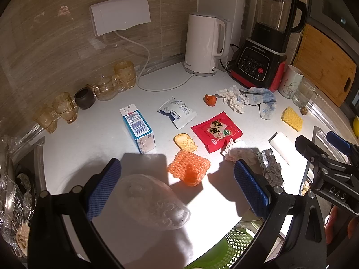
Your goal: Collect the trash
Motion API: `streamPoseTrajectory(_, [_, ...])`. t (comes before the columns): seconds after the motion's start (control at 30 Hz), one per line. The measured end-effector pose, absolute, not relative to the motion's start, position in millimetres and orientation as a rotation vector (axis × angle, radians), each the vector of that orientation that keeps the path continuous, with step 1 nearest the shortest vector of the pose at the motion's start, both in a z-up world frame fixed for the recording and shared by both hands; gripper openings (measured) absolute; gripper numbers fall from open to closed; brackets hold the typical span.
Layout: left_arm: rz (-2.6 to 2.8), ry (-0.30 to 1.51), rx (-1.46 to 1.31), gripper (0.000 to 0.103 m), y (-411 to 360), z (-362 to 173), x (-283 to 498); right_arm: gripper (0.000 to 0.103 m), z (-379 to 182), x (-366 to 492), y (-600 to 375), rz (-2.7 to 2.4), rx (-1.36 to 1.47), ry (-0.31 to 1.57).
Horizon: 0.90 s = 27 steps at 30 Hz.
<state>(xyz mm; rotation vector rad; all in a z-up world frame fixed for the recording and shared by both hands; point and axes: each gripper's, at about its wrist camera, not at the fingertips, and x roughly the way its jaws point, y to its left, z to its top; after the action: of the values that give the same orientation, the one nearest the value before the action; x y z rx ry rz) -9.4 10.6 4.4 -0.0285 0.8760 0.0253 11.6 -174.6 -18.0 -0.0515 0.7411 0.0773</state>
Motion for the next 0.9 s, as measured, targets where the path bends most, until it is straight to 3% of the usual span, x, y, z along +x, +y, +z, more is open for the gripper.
streamPoseTrajectory(0.5, [0.004,0.872,-0.034,0.097,25,1,-18,0.101,-19,7,-173,0.075,-0.055,0.745])
streamPoseTrajectory(0.9, [-0.027,0.917,-0.013,0.097,66,-50,-27,0.101,-41,-24,-172,0.040,-0.032,0.793])
